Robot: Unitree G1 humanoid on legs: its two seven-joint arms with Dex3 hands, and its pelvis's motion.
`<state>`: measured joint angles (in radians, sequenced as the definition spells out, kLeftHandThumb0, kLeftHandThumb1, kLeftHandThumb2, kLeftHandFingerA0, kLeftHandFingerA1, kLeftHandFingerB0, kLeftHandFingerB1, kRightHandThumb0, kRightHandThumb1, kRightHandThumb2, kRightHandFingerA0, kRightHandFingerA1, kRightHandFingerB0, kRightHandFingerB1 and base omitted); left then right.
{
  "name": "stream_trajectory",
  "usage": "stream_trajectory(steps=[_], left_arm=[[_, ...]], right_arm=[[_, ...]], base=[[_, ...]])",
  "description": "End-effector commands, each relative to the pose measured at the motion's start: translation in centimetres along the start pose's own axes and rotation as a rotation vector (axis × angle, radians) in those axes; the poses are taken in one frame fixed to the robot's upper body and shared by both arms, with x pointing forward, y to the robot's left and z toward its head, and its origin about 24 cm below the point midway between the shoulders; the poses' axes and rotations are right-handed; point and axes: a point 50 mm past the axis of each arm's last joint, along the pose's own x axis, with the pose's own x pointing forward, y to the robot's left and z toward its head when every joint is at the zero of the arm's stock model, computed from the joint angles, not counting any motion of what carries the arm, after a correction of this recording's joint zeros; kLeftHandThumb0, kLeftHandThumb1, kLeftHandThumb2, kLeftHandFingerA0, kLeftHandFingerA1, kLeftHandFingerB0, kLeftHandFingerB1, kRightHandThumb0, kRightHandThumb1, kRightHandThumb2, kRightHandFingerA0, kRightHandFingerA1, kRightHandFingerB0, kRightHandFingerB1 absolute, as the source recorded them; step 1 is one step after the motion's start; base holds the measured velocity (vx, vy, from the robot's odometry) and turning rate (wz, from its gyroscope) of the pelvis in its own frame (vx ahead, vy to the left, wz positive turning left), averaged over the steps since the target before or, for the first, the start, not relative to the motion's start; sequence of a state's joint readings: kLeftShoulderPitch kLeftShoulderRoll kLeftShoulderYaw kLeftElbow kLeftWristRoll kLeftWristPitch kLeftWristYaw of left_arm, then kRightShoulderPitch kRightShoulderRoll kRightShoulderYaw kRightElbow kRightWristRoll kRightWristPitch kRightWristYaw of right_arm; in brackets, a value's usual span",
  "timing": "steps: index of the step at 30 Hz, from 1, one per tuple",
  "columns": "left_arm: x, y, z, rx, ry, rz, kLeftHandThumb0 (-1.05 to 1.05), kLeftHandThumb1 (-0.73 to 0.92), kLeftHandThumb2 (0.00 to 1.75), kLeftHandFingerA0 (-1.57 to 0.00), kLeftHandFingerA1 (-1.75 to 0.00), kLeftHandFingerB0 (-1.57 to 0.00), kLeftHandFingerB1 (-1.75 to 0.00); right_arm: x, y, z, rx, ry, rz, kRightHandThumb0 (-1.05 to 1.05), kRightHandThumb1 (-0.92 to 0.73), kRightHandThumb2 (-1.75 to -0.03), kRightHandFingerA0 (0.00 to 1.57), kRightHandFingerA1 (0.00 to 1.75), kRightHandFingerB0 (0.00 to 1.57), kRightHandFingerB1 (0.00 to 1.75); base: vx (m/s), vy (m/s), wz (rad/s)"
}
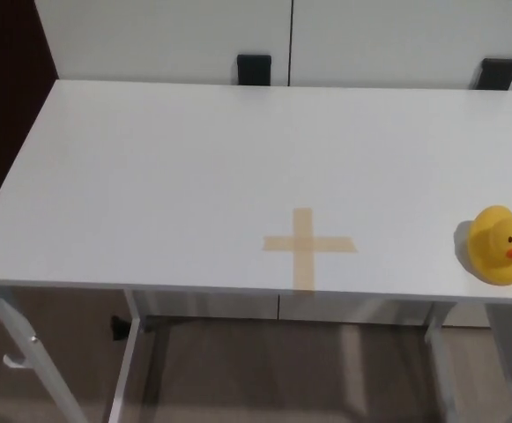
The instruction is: The robot uses its right hand to push the yellow duck toy to the center of the white desk.
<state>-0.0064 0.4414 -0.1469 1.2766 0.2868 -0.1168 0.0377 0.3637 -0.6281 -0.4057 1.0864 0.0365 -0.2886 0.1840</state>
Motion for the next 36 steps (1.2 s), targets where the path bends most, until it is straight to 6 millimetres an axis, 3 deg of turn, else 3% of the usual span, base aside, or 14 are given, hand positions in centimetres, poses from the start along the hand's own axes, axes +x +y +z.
stream_trajectory(steps=[1, 7, 9, 10, 20, 23, 24, 26, 27, 28, 31, 32, 35, 36], left_arm=[[-0.1, 0.7, -0.4, 0.026, -0.012, 0.028, -0.21, 0.67, 0.58, -0.80, -0.77, -0.81, -0.58], [-0.2, 0.3, -1.0, 0.011, 0.009, 0.024, -0.21, 0.67, 0.59, -0.79, -0.75, -0.79, -0.56], [-0.2, 0.3, -1.1, 0.021, 0.013, 0.021, -0.20, 0.69, 0.60, -0.80, -0.76, -0.79, -0.56], [-0.3, 0.2, -1.2, 0.019, 0.016, 0.016, -0.21, 0.68, 0.59, -0.81, -0.76, -0.81, -0.57], [-0.2, 0.3, -1.0, -0.002, 0.012, 0.020, -0.20, 0.67, 0.62, -0.82, -0.81, -0.83, -0.61], [-0.1, 0.4, -0.8, 0.017, 0.013, 0.020, -0.20, 0.67, 0.62, -0.83, -0.76, -0.80, -0.57], [-0.1, 0.4, -0.7, 0.009, 0.010, 0.020, -0.19, 0.69, 0.63, -0.83, -0.73, -0.78, -0.56], [-0.1, 0.4, -0.7, 0.009, 0.009, 0.022, -0.19, 0.69, 0.63, -0.83, -0.73, -0.78, -0.56], [-0.1, 0.3, -0.7, 0.009, 0.008, 0.022, -0.19, 0.69, 0.63, -0.84, -0.76, -0.77, -0.55], [-0.1, 0.2, -0.6, 0.007, 0.010, 0.021, -0.19, 0.69, 0.61, -0.84, -0.75, -0.78, -0.54], [-0.1, 0.2, -0.5, 0.000, 0.011, 0.021, -0.19, 0.69, 0.62, -0.84, -0.73, -0.77, -0.55], [-0.1, 0.2, -0.5, 0.005, 0.010, 0.021, -0.18, 0.68, 0.62, -0.84, -0.74, -0.80, -0.56], [-0.1, 0.2, -0.6, 0.017, 0.012, 0.022, -0.18, 0.68, 0.62, -0.84, -0.74, -0.80, -0.56], [-0.1, 0.2, -0.6, 0.019, 0.011, 0.022, -0.20, 0.68, 0.61, -0.83, -0.74, -0.79, -0.55]], right_arm=[[-0.2, -1.7, 1.2, 0.100, -0.111, -0.002, -0.32, -0.49, -0.72, 0.70, 0.75, 0.40, 0.68], [-0.2, -4.7, 4.8, 0.243, -0.298, -0.106, -0.76, -0.70, -0.61, 0.42, 0.90, 0.23, 0.74], [0.4, -6.0, 8.8, 0.292, -0.431, -0.106, -0.94, -0.63, -1.08, 0.28, 0.85, 0.10, 0.68], [0.4, -6.3, 10.0, 0.325, -0.478, -0.114, -0.94, -0.80, -0.64, 0.11, 1.05, 0.11, 0.87], [-1.2, -6.9, 22.4, 0.349, -0.832, -0.130, -0.85, -0.92, -0.69, 0.09, 0.50, 0.19, 0.35], [-1.5, -4.8, 25.6, 0.326, -0.873, -0.048, -0.91, -0.90, -0.68, 0.14, 0.38, 0.22, 0.28], [-1.3, -3.3, 26.9, 0.328, -0.872, -0.005, -0.37, -0.45, -1.07, 0.01, 0.52, 0.00, 0.47], [-1.2, -2.4, 27.6, 0.338, -0.865, 0.024, -0.37, -0.45, -1.07, 0.01, 0.52, 0.00, 0.47], [-1.4, -1.9, 28.2, 0.338, -0.888, 0.036, -0.80, -0.92, -0.70, 0.10, 0.28, 0.18, 0.28], [-1.6, -0.4, 29.4, 0.340, -0.930, 0.065, -0.73, -0.73, -1.13, 0.02, 0.36, 0.06, 0.36], [-1.7, 1.6, 31.0, 0.331, -0.965, 0.102, -0.75, -0.92, -0.75, 0.09, 0.27, 0.10, 0.25], [-1.8, 2.3, 31.5, 0.327, -0.974, 0.117, -0.80, -0.77, -1.15, 0.02, 0.40, 0.05, 0.36], [-2.0, 3.4, 32.1, 0.323, -0.983, 0.136, -0.80, -0.77, -1.15, 0.02, 0.40, 0.05, 0.36], [-2.0, 3.8, 32.3, 0.315, -0.986, 0.147, -0.79, -0.92, -0.74, 0.10, 0.32, 0.09, 0.26]], base=[[0.00, 0.000, 0.00], [0.00, 0.000, 0.00], [0.00, 0.000, 0.00], [0.01, 0.001, -0.07], [0.00, 0.000, 0.02], [0.01, -0.003, 0.02], [0.00, 0.000, 0.00], [0.00, 0.000, 0.00], [0.00, 0.000, 0.00], [0.00, 0.000, 0.00], [0.00, 0.000, 0.00], [0.00, 0.000, 0.00], [0.00, 0.000, 0.00], [0.00, 0.000, 0.00]])
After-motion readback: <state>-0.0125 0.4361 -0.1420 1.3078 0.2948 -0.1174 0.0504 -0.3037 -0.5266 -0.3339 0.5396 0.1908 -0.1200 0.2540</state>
